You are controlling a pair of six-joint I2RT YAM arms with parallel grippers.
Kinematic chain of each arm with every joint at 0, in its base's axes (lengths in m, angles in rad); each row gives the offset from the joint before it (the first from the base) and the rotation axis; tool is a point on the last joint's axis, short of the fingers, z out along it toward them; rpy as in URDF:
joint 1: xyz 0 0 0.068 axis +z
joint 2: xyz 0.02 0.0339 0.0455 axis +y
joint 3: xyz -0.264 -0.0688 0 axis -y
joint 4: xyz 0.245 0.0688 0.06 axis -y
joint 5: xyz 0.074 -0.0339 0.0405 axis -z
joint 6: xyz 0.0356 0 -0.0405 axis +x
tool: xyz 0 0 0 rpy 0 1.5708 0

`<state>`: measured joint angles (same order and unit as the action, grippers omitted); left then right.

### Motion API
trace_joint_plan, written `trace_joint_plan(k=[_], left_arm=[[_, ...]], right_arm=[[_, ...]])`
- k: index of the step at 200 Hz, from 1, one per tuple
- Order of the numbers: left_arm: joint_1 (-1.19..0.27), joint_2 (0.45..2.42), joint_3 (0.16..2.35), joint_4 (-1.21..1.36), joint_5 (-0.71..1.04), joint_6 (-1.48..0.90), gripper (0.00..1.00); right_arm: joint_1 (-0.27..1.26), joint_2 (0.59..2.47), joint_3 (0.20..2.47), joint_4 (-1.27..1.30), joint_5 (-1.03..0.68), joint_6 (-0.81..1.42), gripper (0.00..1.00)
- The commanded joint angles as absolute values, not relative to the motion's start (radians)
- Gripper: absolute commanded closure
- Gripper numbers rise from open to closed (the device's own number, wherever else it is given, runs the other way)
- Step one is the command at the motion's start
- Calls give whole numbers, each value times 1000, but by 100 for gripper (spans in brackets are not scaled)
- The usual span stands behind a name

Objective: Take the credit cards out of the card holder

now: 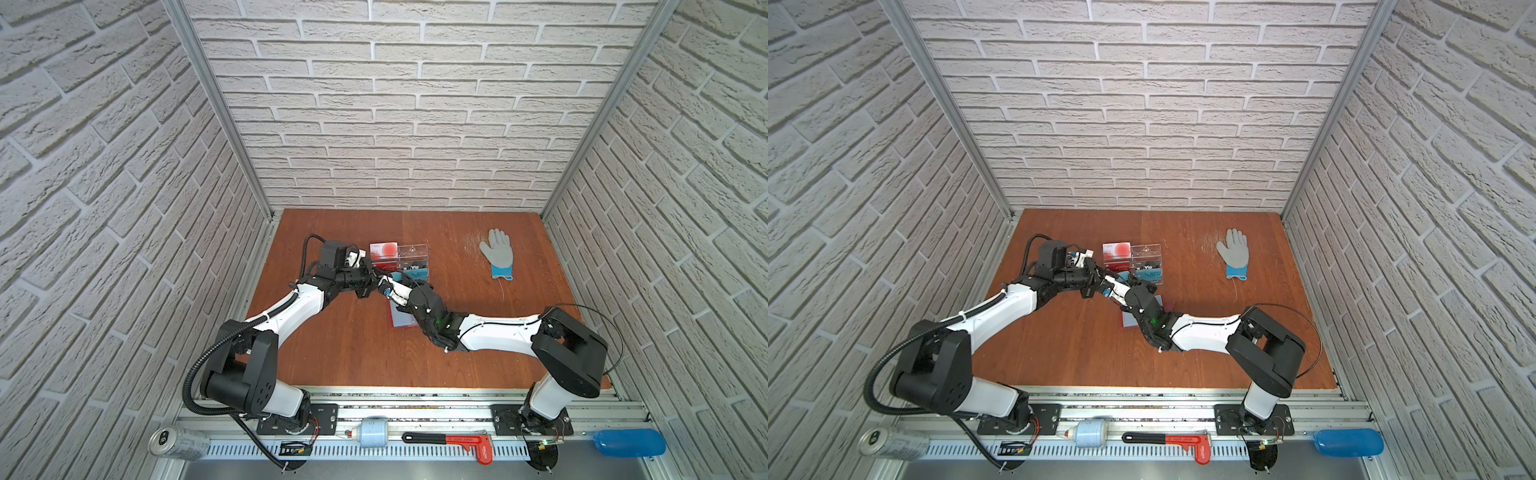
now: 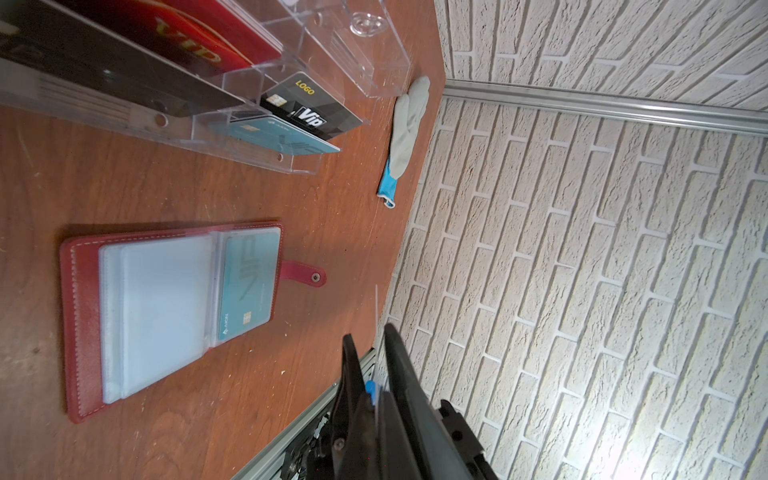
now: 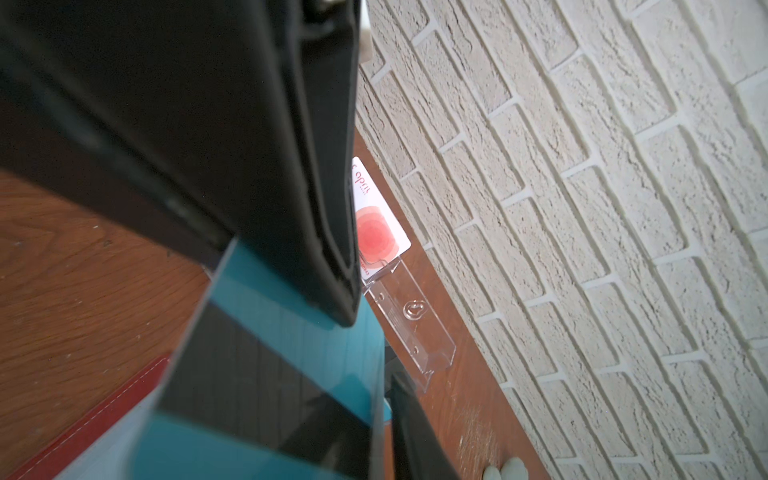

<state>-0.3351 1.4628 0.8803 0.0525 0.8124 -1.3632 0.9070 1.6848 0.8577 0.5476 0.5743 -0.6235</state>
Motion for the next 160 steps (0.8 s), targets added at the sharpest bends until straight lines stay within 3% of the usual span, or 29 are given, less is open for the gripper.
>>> trace_joint_plan(k=[1,21,41,86,136,160], left_arm=[[-338,1483,896,106,822,-1371,100],[-338,1485,894,123,815,-1386,100],[-337,1488,897,123,813,-1389,92],[-320,1497,897,132,799,-1405,62],[-218,1473,857,231,789,-1473,42],[-169,1402,826,224,730,-1444,15]], right_arm=[[905,1646,880,527,552,-596,92],[905,1641,888,493,536,-591,94],[904,1641,891,474,531,-591,94],[904,1617,916,365,512,-538,94],[882,1548,1005,38,480,-437,94],[855,1526,1107,-204,448,-371,94]])
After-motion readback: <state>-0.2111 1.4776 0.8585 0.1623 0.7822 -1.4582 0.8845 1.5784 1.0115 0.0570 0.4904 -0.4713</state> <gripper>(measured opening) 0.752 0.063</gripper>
